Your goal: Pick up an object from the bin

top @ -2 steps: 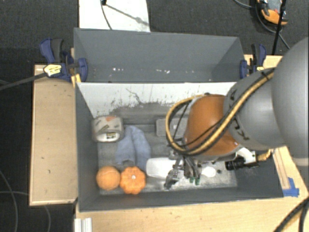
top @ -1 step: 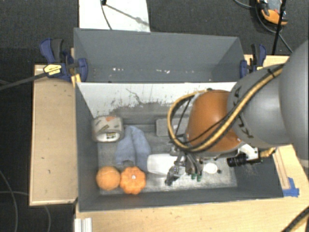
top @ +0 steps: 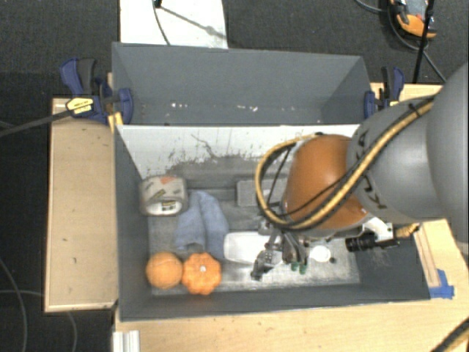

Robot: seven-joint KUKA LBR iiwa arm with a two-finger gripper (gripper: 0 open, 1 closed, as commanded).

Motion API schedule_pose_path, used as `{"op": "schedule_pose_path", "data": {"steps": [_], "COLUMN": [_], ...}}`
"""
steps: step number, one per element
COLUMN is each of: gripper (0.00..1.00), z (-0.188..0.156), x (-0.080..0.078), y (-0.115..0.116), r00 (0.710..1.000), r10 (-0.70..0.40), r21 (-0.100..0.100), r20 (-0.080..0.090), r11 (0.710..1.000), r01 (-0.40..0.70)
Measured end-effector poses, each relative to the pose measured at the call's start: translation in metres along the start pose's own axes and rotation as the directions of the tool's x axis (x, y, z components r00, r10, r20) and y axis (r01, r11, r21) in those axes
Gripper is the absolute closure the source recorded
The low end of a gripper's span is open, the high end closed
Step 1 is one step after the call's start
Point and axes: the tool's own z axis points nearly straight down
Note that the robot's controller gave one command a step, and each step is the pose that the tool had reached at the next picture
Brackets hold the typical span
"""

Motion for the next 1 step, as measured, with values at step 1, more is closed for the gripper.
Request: {"op": "schedule_pose_path", "data": {"steps": [1], "gripper": [1.00], "z": [-0.0048], "x": [0.0016], "y": [-0.0006], "r00": [1.000], "r10": [0.000], "r21": [0.003], "r20": [-0.007], "r11": [1.000], "r01": [0.000]}}
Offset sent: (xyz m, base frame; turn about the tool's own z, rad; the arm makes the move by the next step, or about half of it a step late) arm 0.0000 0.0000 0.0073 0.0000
